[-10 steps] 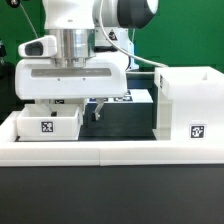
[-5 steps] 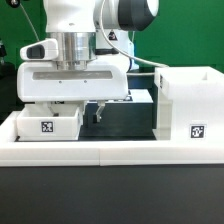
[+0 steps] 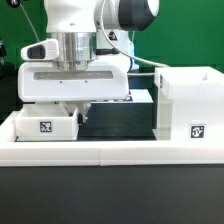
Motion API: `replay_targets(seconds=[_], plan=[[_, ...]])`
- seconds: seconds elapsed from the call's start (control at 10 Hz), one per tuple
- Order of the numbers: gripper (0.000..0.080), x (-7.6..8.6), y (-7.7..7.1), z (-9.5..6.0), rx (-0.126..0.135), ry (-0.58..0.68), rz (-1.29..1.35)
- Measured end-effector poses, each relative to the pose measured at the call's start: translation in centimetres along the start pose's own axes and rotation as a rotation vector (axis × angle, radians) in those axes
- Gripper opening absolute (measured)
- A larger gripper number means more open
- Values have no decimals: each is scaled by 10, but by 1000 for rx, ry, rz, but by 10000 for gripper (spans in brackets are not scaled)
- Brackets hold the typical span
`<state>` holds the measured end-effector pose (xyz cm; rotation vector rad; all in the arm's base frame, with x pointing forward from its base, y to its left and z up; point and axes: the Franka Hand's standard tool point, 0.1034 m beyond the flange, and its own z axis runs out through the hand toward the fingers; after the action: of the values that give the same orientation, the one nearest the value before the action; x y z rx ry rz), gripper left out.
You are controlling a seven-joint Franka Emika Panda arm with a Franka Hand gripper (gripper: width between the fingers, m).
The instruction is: Assemble drawer
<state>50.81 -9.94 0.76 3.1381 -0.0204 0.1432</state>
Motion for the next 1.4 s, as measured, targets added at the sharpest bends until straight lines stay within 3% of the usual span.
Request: replay_targets(seconds=[0.1, 0.9, 1.3, 1.4], plan=[[41, 0, 0, 0, 0, 0, 0], [42, 0, -1, -1, 3, -4, -4], [42, 7, -17, -30, 62, -45, -35], [42, 9, -17, -34, 64, -42, -37]])
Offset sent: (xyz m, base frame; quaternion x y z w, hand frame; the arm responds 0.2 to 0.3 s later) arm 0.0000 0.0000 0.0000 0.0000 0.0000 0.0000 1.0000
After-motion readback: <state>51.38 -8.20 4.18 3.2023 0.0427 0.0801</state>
